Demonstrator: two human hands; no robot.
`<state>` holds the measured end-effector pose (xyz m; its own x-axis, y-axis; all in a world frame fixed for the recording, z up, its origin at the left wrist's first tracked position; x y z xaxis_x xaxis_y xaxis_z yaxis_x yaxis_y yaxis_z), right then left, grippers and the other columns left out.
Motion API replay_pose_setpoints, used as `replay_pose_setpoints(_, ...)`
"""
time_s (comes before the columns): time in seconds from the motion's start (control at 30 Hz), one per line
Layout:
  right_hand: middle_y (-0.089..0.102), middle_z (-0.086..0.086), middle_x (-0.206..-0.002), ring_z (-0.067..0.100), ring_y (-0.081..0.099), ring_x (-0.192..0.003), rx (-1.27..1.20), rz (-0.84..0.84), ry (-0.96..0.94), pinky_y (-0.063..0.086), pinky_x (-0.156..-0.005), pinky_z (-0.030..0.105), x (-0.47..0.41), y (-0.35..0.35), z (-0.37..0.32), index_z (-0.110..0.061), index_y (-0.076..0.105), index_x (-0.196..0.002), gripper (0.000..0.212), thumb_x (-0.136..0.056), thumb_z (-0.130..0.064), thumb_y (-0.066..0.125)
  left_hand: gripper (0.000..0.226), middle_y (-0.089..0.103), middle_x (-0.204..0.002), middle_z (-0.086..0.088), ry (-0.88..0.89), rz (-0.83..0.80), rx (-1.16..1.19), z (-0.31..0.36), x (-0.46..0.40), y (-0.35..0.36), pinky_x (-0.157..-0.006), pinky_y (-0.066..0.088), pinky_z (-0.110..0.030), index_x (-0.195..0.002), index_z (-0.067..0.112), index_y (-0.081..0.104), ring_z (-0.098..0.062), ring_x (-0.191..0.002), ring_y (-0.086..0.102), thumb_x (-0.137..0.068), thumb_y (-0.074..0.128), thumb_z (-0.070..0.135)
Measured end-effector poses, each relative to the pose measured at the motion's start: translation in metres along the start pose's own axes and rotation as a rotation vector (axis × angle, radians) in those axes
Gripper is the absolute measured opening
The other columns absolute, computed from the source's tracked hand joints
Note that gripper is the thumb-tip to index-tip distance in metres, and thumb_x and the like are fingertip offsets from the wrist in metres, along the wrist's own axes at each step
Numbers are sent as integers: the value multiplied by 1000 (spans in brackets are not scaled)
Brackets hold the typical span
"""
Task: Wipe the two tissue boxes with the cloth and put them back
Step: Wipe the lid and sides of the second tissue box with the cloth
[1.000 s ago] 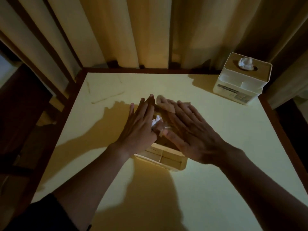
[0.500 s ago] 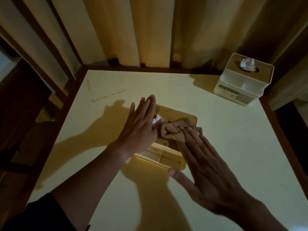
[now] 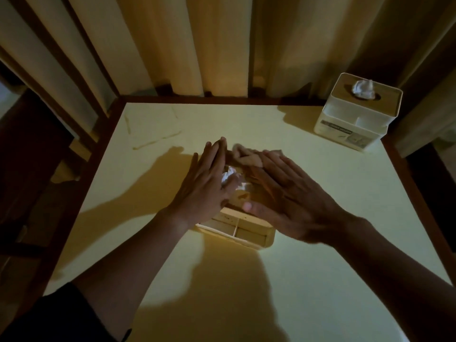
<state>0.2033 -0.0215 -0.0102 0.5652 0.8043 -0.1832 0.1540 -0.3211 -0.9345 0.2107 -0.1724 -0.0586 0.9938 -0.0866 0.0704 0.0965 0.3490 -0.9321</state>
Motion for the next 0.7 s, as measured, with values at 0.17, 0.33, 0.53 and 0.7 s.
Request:
replay_pose_setpoints(0.17,2,1,-181,19,2,-168,-40,-20,91,12,-135,45,68,1,-26,-20,3,-173,90,-106,-74,29,77,-18,-171,11,-91,4,290,-1,1,-6,-128,-8,-40,-164,28,-13,-5,-154,-22,-109,37,45)
replay_pose_setpoints(0.33,18,9,-178,22,11,-167,-16,-74,-26,16,-135,51,60,8,-59,-14,20,-171,89,-105,-72,36,76,-17,-170,16,-124,-48,420,1,1,-9,-128,-7,-40,-164,32,-9,-2,-153,-23,-109,42,40)
replay_pose_setpoints(0.53,21,14,-177,22,3,-168,57,-110,-166,6,-136,44,23,18,-77,-8,28,-168,87,-106,-67,45,74,-10,-170,19,-143,-83,513,-5,-2,-11,-129,-1,-49,-164,35,-2,-2,-152,-22,-109,47,35)
replay_pose_setpoints(0.7,17,7,-175,17,6,-167,0,-28,-171,11,-136,38,64,-5,-52,-13,29,-167,81,-107,-63,47,72,-14,-170,18,-141,-94,455,-2,0,-10,-127,-9,-42,-164,34,-4,6,-146,-24,-110,42,38)
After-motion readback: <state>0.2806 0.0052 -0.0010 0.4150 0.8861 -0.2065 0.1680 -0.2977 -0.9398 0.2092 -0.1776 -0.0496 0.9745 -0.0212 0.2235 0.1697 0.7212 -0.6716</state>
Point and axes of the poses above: each hand's wrist, its own x-axis away from the middle knuckle, its own y-axis out of the palm, z = x × y, the point moved 9 cm from there along -x, towards the middle knuckle
